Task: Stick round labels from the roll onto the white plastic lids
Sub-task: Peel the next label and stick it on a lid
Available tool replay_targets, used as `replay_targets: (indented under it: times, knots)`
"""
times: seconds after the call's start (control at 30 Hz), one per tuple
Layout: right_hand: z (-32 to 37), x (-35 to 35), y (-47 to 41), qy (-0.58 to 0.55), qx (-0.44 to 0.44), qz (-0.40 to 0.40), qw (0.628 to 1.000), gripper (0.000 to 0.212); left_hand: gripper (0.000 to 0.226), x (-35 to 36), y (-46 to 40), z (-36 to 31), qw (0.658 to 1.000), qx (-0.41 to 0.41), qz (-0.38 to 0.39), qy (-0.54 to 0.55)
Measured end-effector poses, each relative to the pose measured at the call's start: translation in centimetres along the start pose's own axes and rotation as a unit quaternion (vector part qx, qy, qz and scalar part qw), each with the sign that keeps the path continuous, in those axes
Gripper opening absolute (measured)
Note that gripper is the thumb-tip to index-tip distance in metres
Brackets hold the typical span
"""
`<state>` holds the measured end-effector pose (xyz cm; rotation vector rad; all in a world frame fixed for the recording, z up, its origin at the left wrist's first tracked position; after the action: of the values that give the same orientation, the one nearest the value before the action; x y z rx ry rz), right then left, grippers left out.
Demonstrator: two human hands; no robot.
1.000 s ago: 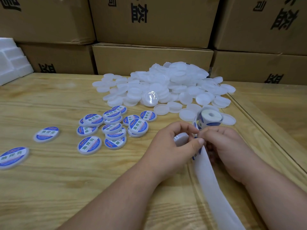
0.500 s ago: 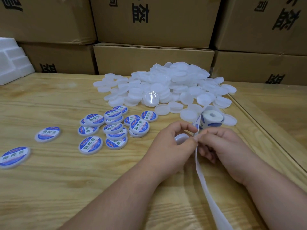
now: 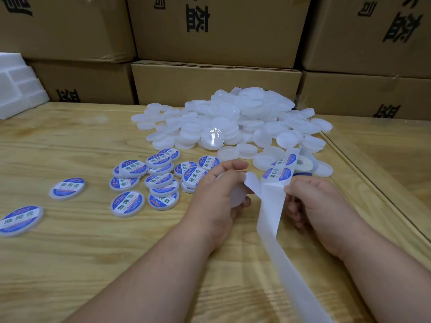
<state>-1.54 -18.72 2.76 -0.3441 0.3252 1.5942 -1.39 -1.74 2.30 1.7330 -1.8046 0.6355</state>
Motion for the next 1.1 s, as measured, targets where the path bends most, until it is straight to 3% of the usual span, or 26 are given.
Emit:
replay_targets:
  times: [0.23,0.4,0.53,0.63,0.77,1.1]
  knots:
    - [0.3,0.1,0.4,0.044,-0.015,0.023,0.999,0.025,0.036,-0.4,-0.3,-0.4,0.994,0.002,-0.024,0.108]
    - [0.6,0.1,1.1,0.146,-0.062,0.102,0.982,0.023,0.039,-0.3,-0.2,-0.3,0.995,0.003,-0.020,0.095]
    - [0.9,0.3,1.7,0.118,-0.099,0.151,0.977,0.025,0.039,-0.4,-0.3,-0.2,0.996,0.003,-0.017,0.082]
    - [1.1,0.6,1.8,0.062,-0.141,0.045,0.987,0.038,0.022,-0.2,-0.3,-0.1,0.998,-0.004,-0.008,0.060]
    - [1.1,0.8,1.4,0.042,-0.182,-0.135,0.973,0.026,0.017,-0.2,-0.2,0.1,1.000,-0.001,0.004,0.015]
    - [1.0,0.8,1.1,0.008,-0.210,-0.156,0.965,0.018,0.020,0.2,0.3,0.2,0.997,0.000,0.033,-0.063]
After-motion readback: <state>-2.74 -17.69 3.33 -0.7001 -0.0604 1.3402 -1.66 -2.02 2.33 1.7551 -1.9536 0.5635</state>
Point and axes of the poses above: each hand's wrist, its own y-axis away from the middle knuckle, its own x-axis out of the palm, z = x × y, the point moved 2 cm from there along -y, towards the middle knuckle, and after that the axes turned 13 degrees about y, right-handed, at the moved point
